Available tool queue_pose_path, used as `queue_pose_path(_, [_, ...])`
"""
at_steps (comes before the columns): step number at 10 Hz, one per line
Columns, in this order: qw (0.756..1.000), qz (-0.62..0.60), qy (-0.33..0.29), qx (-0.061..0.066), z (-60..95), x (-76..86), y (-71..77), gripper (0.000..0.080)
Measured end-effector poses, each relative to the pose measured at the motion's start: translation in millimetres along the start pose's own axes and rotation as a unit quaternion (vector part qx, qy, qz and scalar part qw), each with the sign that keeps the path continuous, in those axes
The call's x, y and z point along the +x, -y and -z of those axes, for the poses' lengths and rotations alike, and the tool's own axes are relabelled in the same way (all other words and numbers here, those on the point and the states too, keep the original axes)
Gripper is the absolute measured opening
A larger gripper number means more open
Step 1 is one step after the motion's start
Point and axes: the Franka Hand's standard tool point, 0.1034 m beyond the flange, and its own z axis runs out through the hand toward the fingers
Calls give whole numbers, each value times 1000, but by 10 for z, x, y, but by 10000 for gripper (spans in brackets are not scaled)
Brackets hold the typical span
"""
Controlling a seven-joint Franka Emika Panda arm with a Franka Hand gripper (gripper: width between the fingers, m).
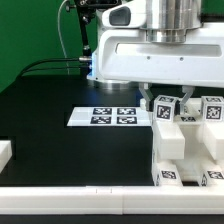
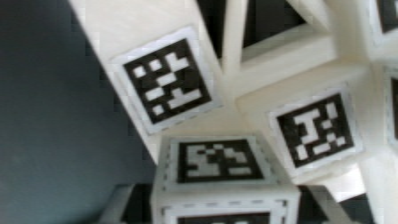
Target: Assemble chair
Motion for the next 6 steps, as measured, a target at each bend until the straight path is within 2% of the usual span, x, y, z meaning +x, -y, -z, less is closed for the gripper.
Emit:
queue_pose_path(1, [998, -64, 0, 0, 1, -4, 5, 275])
queue_pose_path(3, [979, -204, -6, 15, -12, -4, -9, 275])
queue_pose_path(4, [973, -228, -17, 25, -8, -7, -17, 275])
queue_pose_path(6, [958, -286, -12, 29, -7, -5, -22, 275])
